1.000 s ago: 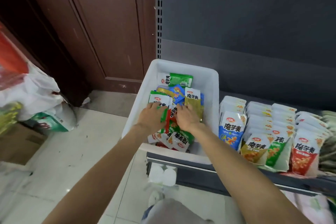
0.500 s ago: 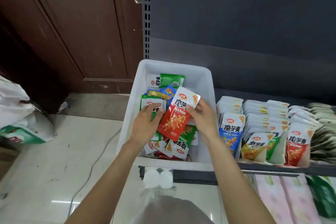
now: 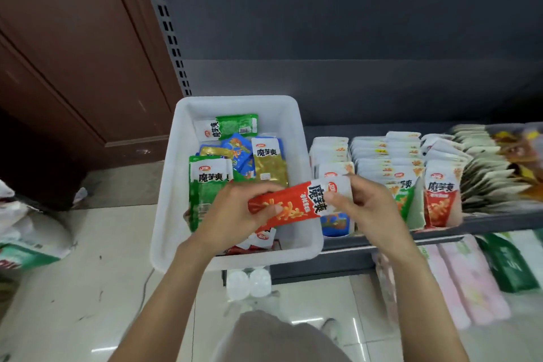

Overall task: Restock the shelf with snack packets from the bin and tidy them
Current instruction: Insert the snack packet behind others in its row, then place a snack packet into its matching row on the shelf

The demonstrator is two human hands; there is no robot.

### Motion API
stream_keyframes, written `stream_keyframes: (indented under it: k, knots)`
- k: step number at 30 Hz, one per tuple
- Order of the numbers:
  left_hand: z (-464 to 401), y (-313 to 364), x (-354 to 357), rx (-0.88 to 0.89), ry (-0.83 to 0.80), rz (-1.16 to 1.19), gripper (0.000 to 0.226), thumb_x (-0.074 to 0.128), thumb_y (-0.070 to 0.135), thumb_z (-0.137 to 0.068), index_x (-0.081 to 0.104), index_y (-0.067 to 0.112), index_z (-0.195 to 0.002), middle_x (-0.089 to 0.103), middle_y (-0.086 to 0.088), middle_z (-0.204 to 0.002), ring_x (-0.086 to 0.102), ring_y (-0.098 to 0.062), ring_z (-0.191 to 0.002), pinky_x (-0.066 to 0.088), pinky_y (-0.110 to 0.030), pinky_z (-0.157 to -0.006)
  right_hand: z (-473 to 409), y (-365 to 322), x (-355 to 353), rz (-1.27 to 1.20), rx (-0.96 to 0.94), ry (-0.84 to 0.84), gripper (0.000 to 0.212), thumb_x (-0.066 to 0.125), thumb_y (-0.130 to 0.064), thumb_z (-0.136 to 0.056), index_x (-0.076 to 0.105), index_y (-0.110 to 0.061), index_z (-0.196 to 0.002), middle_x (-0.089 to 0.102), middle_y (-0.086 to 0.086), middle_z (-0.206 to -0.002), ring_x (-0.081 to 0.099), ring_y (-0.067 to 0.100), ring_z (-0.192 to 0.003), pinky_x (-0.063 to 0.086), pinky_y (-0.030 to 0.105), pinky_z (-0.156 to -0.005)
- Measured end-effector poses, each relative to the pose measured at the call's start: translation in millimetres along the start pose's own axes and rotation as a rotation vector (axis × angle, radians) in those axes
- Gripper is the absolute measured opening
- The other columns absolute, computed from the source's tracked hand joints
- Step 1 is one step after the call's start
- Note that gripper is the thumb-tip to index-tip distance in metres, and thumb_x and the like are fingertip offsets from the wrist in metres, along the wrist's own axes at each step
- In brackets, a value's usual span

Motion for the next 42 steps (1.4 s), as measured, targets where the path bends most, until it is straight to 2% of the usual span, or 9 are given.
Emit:
stream_keyframes:
  k: [3, 7, 11, 14, 21, 28, 35, 38, 42]
  knots:
    - [-9.7, 38.2, 40.6, 0.175, -0.025, -0.105, 0.025, 0.068, 0.036, -0.078, 0.068, 0.029, -0.102, 0.066, 0.021, -0.094, 0.060, 0.008, -0.085, 0.047, -0.011, -0.075, 39.5, 6.7, -48.9, -0.011, -0.078, 0.128, 0.013, 0.064, -0.017, -0.082, 0.070, -0.026, -0.089, 0.073, -0.011, -0.090, 0.067, 0.005, -0.088, 0.052, 0.016, -0.074]
    - [-17.5, 75.6, 92.6, 0.249, 0.163, -0.015, 0.019, 0.068, 0.031, -0.083, 0.069, 0.025, -0.100, 0.063, 0.023, -0.085, 0.058, 0.012, -0.075, 0.044, -0.004, -0.068, 88.4, 20.1, -132.6, -0.054, -0.131, 0.511, 0.009, 0.065, -0.026, -0.083, 0.070, -0.033, -0.082, 0.072, -0.011, -0.087, 0.064, 0.005, -0.085, 0.050, 0.016, -0.075]
    - [-29.9, 91.2, 157.5, 0.194, 0.123, -0.096, 0.023, 0.059, 0.040, -0.085, 0.064, 0.031, -0.105, 0.068, 0.019, -0.085, 0.062, 0.005, -0.083, 0.050, -0.018, -0.074, 120.3, 35.3, -224.1, 0.165, -0.170, 0.826, 0.006, 0.064, -0.038, -0.087, 0.065, -0.034, -0.082, 0.064, -0.016, -0.074, 0.054, 0.008, -0.074, 0.045, 0.027, -0.070]
    - [-42.0, 90.3, 208.5, 0.167, 0.013, -0.272, 0.026, 0.066, 0.034, -0.083, 0.065, 0.029, -0.109, 0.068, 0.015, -0.093, 0.062, -0.006, -0.089, 0.052, -0.029, -0.076, 109.5, 35.3, -251.7, 0.534, -0.199, 0.782, 0.014, 0.062, -0.028, -0.090, 0.068, -0.018, -0.098, 0.067, 0.002, -0.079, 0.058, 0.017, -0.068, 0.042, 0.030, -0.066]
    - [-64.9, 85.3, 277.0, 0.116, -0.096, -0.610, 0.037, 0.055, 0.038, -0.091, 0.053, 0.031, -0.127, 0.057, 0.006, -0.124, 0.047, -0.016, -0.116, 0.035, -0.030, -0.096, 20.4, 43.8, -236.7, 1.247, -0.389, 0.419, 0.014, 0.073, 0.000, -0.071, 0.070, -0.012, -0.078, 0.066, 0.007, -0.062, 0.061, 0.028, -0.056, 0.048, 0.030, -0.057]
    - [-71.1, 80.7, 292.2, 0.091, -0.102, -0.654, 0.033, 0.052, 0.030, -0.093, 0.054, 0.032, -0.125, 0.060, 0.008, -0.120, 0.055, -0.011, -0.111, 0.037, -0.031, -0.095, -21.5, 73.3, -219.1, 1.487, -0.290, 0.118, 0.022, 0.058, -0.007, -0.084, 0.070, -0.020, -0.097, 0.071, 0.002, -0.079, 0.065, 0.022, -0.077, 0.044, 0.034, -0.082]
    - [-66.2, 86.4, 280.8, 0.119, -0.035, -0.554, 0.027, 0.057, 0.029, -0.090, 0.062, 0.027, -0.116, 0.067, 0.008, -0.108, 0.060, -0.011, -0.099, 0.048, -0.032, -0.090, -10.8, 65.9, -229.2, 1.127, -0.426, 0.402, 0.020, 0.068, -0.006, -0.080, 0.070, -0.012, -0.098, 0.070, 0.008, -0.095, 0.060, 0.029, -0.093, 0.046, 0.039, -0.079]
    - [-50.9, 93.3, 245.8, 0.192, 0.238, -0.430, 0.018, 0.055, 0.031, -0.088, 0.067, 0.023, -0.098, 0.068, 0.011, -0.081, 0.060, -0.006, -0.075, 0.053, -0.027, -0.070, 9.1, 54.8, -218.1, 0.780, -0.435, 0.426, 0.018, 0.060, -0.010, -0.088, 0.067, -0.014, -0.105, 0.069, 0.005, -0.103, 0.060, 0.023, -0.097, 0.047, 0.037, -0.082]
    - [-10.7, 83.2, 168.6, 0.185, 0.573, -0.329, 0.017, 0.051, 0.030, -0.090, 0.062, 0.018, -0.088, 0.059, 0.004, -0.067, 0.049, -0.007, -0.064, 0.041, -0.022, -0.059, 26.4, 40.2, -170.4, 0.388, -0.354, 0.274, 0.017, 0.057, -0.012, -0.093, 0.066, -0.018, -0.106, 0.068, -0.010, -0.100, 0.061, 0.001, -0.092, 0.049, 0.017, -0.079]
Point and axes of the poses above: each hand's wrist, its own z-axis away from the middle knuckle, its own x-axis out of the palm, y = z × x, the point moved 4 cm from there along -z, towards the middle knuckle
